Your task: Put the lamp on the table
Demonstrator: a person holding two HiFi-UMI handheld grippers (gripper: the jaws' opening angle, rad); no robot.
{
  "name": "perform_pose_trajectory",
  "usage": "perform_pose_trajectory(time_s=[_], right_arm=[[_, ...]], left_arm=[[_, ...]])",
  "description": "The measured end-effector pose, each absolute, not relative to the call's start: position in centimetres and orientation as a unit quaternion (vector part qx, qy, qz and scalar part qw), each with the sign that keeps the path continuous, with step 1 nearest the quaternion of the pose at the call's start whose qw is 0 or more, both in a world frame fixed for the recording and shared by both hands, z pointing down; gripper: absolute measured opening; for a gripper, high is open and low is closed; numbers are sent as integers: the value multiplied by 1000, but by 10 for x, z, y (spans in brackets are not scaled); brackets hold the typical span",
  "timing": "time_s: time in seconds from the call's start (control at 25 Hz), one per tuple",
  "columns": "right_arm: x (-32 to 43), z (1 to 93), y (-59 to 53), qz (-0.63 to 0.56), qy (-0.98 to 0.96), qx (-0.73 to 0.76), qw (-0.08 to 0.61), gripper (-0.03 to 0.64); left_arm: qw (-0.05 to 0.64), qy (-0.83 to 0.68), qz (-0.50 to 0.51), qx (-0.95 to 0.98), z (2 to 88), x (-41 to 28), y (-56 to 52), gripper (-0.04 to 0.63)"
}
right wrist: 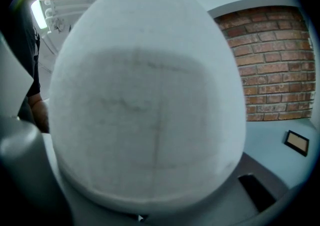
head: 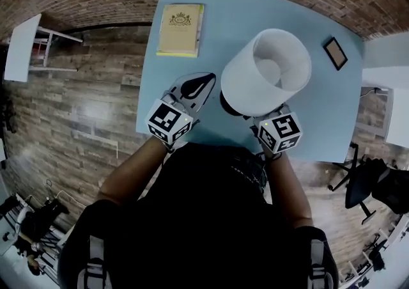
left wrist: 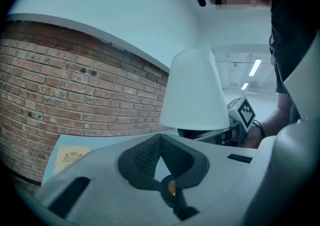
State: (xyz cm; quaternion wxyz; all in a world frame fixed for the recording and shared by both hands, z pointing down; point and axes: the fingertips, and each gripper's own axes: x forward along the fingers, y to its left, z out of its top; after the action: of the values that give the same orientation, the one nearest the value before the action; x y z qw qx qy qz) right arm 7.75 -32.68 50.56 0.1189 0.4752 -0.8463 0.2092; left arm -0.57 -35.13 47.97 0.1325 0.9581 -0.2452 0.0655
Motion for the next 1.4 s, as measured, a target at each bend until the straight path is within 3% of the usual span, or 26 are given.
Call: perform_pose_trajectory(time_s=[1.4], right_arm=[[124, 622, -378, 209, -842, 471, 163, 118]], left_arm=[[176, -252, 110, 945, 570, 31, -393, 9]])
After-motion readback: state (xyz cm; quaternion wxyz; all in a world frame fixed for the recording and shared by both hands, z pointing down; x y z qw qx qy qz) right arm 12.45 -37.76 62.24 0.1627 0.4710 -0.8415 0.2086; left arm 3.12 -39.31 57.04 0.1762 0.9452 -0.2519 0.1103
